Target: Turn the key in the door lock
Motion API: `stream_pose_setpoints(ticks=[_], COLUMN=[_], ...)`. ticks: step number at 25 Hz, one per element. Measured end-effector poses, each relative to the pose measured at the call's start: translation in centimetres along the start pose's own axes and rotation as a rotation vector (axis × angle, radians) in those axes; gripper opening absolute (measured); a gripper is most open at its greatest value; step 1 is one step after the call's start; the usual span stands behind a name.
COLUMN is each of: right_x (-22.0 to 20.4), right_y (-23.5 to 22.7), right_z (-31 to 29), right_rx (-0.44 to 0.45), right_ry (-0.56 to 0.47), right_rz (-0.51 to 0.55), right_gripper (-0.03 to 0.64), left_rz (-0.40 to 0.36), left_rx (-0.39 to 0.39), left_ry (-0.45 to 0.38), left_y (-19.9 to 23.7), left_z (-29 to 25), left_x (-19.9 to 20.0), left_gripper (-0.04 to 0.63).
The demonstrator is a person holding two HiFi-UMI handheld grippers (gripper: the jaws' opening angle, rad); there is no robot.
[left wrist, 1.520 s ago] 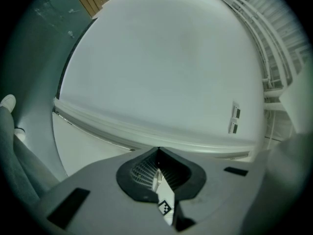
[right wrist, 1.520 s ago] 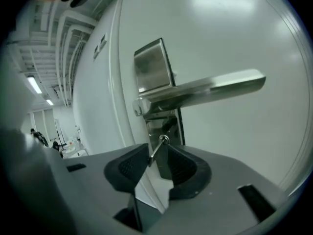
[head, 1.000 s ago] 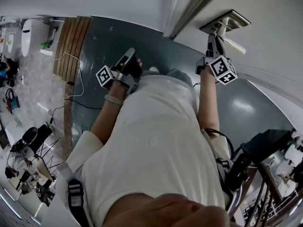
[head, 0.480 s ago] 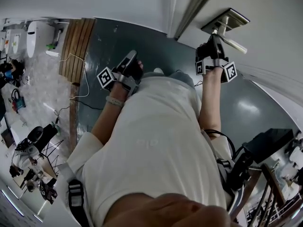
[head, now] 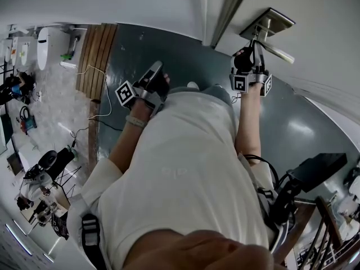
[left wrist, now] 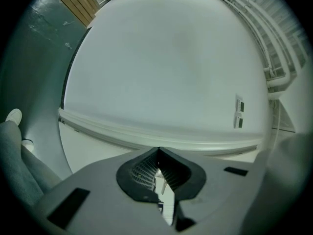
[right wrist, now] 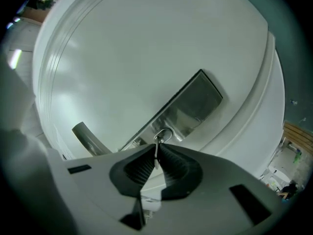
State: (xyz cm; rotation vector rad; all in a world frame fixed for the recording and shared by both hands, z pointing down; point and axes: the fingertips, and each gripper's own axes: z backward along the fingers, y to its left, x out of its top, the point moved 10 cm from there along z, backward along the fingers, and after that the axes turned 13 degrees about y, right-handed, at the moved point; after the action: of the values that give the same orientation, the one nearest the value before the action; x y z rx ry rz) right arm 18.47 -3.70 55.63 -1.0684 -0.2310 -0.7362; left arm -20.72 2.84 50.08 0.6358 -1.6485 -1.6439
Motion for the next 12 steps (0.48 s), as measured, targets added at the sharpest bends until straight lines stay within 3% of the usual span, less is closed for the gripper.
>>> stream_pose_setpoints(ticks=[4,8,10,12], right_x=[0.0,-1.0,-1.7,-2.6], right_y=[1.2,3.6,5.4,7.4], right_z=[-0.2,0.4,0.9,0.9], right_rx=[-0.056,-0.248,-0.385,-0.576], right_ry=[0.019,0.088,0.152,0.247], right_rz=[0.125,0.306,0.491,0.818], right_gripper=[0.040,0.115,0.123,0.123], left_rz=[0.009,0.024,0.040,0.057], left_rx=[-0.008,-0.029,-0.041,-0.056], left_ry=[-0.002,-0.003,-0.006,-0.009], left_y=[0.0,0.4,0.6,0.9], left_z=[-0.2,-0.3,-0.2,-0.2], left_x=[0.0,0.1,0.1,0.1], left_gripper=[0.006,0.006,0.006,0.006])
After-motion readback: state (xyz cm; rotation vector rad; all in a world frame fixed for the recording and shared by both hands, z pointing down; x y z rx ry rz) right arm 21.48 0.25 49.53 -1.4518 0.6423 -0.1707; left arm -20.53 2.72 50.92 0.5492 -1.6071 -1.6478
